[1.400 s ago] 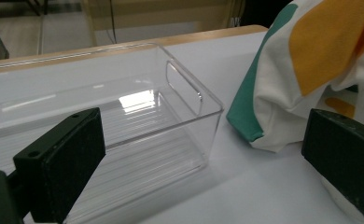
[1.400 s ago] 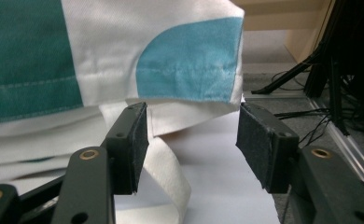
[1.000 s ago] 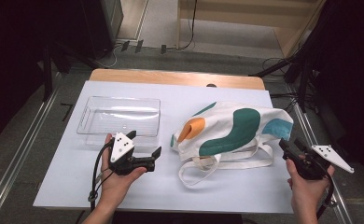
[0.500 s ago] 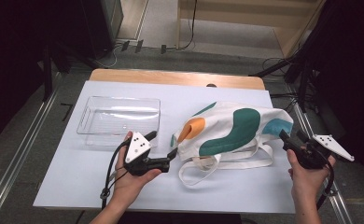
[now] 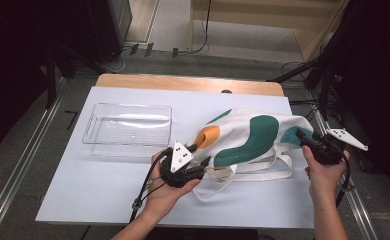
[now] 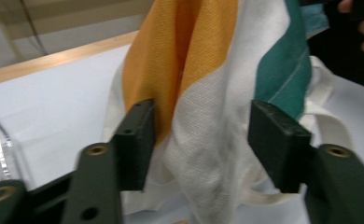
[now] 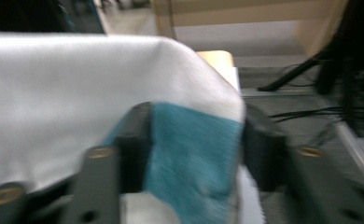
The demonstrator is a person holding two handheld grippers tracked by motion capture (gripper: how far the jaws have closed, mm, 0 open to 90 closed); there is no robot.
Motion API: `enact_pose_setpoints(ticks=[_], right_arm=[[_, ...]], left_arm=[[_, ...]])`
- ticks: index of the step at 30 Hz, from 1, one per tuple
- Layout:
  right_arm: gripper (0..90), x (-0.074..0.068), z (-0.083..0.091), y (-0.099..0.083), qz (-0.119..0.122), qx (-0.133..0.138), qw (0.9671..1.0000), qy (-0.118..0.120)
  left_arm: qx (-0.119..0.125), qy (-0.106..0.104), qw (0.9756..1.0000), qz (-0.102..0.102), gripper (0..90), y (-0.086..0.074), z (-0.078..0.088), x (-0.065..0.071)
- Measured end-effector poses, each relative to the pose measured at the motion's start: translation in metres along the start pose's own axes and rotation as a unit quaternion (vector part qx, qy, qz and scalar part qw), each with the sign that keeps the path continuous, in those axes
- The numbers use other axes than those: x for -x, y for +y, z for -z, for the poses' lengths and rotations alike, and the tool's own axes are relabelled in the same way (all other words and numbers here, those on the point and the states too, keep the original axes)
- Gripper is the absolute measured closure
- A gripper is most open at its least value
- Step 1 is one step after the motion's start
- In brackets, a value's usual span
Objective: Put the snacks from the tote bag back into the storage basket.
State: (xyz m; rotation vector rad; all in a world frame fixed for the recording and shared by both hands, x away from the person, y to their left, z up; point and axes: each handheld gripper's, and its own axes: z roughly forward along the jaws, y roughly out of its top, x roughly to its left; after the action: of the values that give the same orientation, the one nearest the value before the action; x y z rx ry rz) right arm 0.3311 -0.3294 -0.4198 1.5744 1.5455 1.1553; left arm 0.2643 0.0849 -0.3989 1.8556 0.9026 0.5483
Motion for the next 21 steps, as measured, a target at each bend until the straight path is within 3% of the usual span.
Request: enact_pose_setpoints(ticks=[2,4,6,11,21], right_arm=[[74.5,0.002,0.004,-0.003,-0.007,0.011,0.9999,-0.004],[80.0,0.004,0.009,-0.006,-0.021,0.018,0.9996,0.007],[83.4,0.005,0.012,-0.01,-0.01,0.025,0.9996,0.009],[85.9,0.002,0.02,-0.011,-0.001,0.03,0.9995,0.01],[86.4,0.002,0.028,-0.01,0.012,0.044,0.9989,0.014]], left_arm=[[-0.004,-0.002,0.9999,0.012,60.1,0.001,0.0,-0.005],[-0.008,-0.012,0.9998,0.014,66.3,0.001,0.001,-0.007],[-0.01,-0.012,0.9998,0.013,71.0,0.0,0.001,-0.008],[-0.008,-0.021,0.9996,0.016,78.7,0.0,0.001,-0.01],[-0.006,-0.027,0.9995,0.016,82.4,0.002,0.002,-0.014]])
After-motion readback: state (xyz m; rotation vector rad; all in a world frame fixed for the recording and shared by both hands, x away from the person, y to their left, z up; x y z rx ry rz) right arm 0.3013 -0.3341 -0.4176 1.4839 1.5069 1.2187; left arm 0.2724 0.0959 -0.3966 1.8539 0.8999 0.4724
